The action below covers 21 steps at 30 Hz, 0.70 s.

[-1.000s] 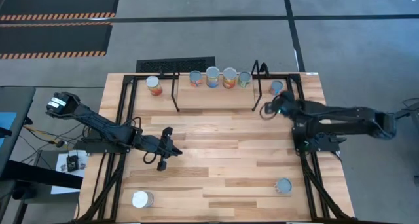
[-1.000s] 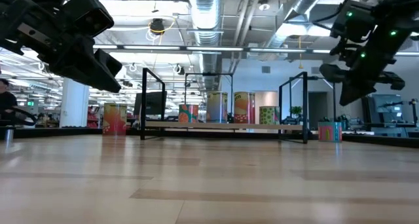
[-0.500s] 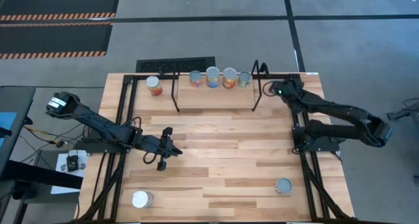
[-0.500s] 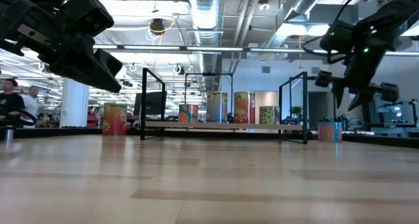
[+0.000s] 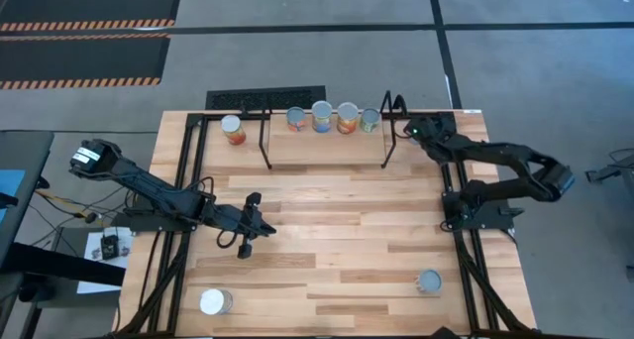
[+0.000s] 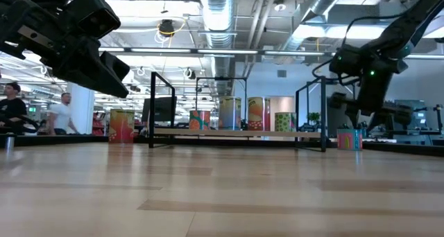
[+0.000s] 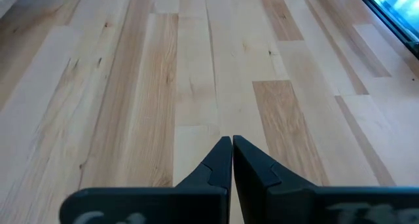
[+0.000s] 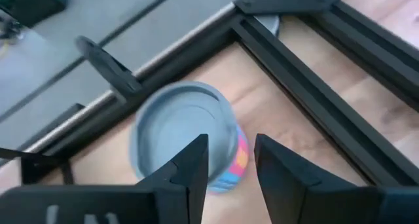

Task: Pick and place cans onto a shelf
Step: Put the right canned corn on the shelf aligned with the canned oranges

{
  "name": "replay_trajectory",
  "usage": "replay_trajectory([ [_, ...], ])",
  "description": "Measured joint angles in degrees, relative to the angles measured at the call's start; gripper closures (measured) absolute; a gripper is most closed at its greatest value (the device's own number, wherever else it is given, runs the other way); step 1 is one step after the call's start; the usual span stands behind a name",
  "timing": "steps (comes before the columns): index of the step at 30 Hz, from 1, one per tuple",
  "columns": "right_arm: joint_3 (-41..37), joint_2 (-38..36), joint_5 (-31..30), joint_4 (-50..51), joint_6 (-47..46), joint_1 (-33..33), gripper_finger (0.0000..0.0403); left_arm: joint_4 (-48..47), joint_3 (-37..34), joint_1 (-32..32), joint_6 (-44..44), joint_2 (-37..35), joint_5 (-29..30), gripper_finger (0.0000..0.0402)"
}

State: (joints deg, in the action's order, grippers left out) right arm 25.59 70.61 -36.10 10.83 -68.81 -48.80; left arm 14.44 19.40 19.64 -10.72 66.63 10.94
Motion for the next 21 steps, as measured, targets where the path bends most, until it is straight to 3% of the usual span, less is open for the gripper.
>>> replay_trajectory([
  [10, 0.05, 2.86, 0.00, -2.52, 1.60, -0.85, 0.0271, -0.01, 0.00, 0.00, -0.06, 0.01, 0.00, 0.0401],
  [21, 0.05, 2.36, -0.08, -1.94, 1.99, -0.70, 0.0392, -0.02, 0.00, 0.00, -0.11, 0.00, 0.00, 0.0401],
])
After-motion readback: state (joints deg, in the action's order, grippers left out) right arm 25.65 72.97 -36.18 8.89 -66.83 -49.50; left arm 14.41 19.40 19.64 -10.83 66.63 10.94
